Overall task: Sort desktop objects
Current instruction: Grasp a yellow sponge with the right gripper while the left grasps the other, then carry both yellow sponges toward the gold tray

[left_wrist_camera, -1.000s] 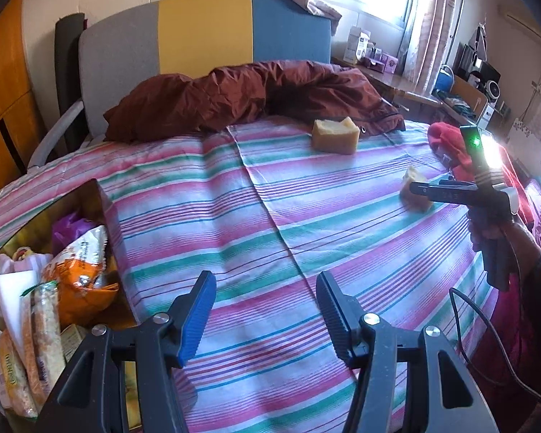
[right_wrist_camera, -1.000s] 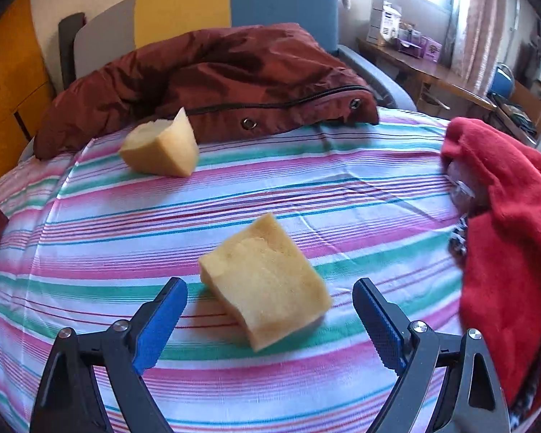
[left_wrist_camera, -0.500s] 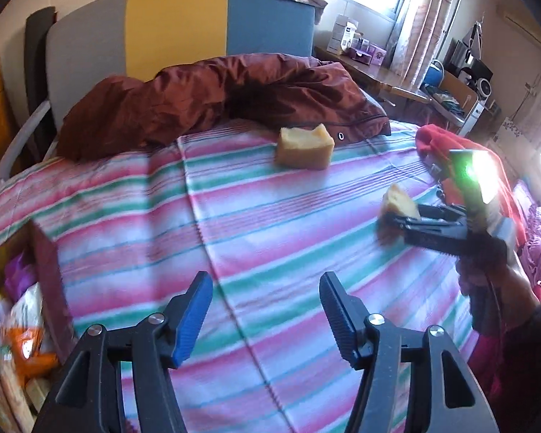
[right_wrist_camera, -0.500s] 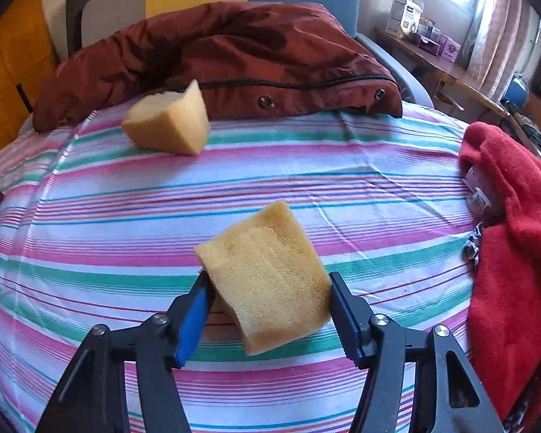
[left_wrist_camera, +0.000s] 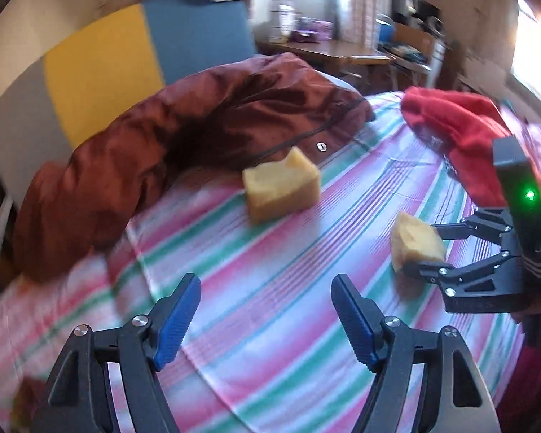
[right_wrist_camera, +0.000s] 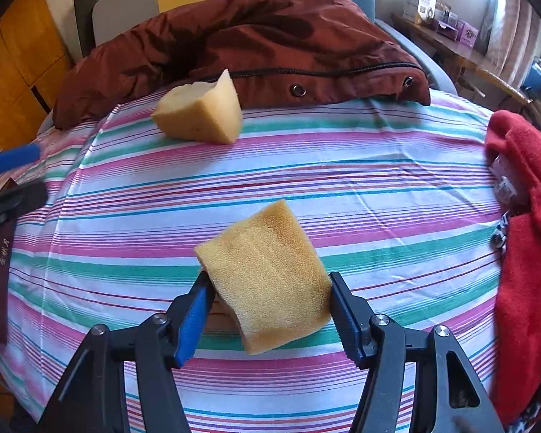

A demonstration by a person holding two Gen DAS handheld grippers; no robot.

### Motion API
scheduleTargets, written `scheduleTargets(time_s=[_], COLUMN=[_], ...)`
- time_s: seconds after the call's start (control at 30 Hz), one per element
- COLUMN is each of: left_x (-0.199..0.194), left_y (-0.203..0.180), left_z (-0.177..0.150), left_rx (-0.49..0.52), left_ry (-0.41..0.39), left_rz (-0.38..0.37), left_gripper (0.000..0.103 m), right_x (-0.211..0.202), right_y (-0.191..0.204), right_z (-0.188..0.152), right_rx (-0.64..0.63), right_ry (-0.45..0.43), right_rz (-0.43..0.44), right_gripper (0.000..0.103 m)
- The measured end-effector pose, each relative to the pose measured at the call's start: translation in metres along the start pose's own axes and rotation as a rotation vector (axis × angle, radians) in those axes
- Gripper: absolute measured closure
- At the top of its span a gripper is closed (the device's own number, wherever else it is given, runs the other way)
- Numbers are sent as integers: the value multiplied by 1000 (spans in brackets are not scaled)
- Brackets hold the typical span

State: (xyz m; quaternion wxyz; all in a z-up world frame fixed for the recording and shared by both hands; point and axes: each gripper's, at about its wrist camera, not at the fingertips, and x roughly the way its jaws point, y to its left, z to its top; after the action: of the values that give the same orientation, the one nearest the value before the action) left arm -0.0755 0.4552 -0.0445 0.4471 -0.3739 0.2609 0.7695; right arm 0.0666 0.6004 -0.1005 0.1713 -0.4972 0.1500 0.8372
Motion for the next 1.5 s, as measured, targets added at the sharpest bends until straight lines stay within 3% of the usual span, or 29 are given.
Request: scheduleTargets(time_s=[0.07, 0.3, 0.5, 0.7, 0.87, 1.0, 1.07, 1.2, 1.3, 1.4, 1.5], left_x=[9, 38, 65, 91, 106, 119, 113, 85, 74, 85, 92], left_y=[-3, -10, -10, -12, -17, -17, -18, -8, -5, -19, -27], left_z=[8, 40, 56, 67, 76, 76, 68, 58, 54, 54, 52], left_rx=[52, 230, 355, 438, 464, 379, 366, 285, 276, 381, 391], left_ry=[-5, -23, 14, 31, 41, 92, 78, 56, 68, 80, 101], left_rz=[-6, -37, -81, -37, -73, -150, -150, -226, -221, -86, -98], left_gripper=[21, 19, 17, 17, 17, 22, 24, 27, 27, 27, 25], right_x=[0, 2, 2, 2, 4, 4, 2, 2, 1, 1, 0], right_y=[1, -2, -4, -6, -6, -4, -4, -2, -2, -1, -1], right_z=[-1, -3, -3, -5, -7, -9, -10, -10, -10, -11, -11], right_rx=[-3, 11, 8, 12, 11, 14, 10, 5, 11, 15, 15], right_ry=[0, 12, 16, 20, 24, 25, 23, 23, 23, 23, 22], right_rz=[3, 15, 18, 22, 19, 20, 19, 13, 12, 9, 6], right_gripper=[40, 39, 38, 37, 34, 34, 34, 34, 34, 33, 33])
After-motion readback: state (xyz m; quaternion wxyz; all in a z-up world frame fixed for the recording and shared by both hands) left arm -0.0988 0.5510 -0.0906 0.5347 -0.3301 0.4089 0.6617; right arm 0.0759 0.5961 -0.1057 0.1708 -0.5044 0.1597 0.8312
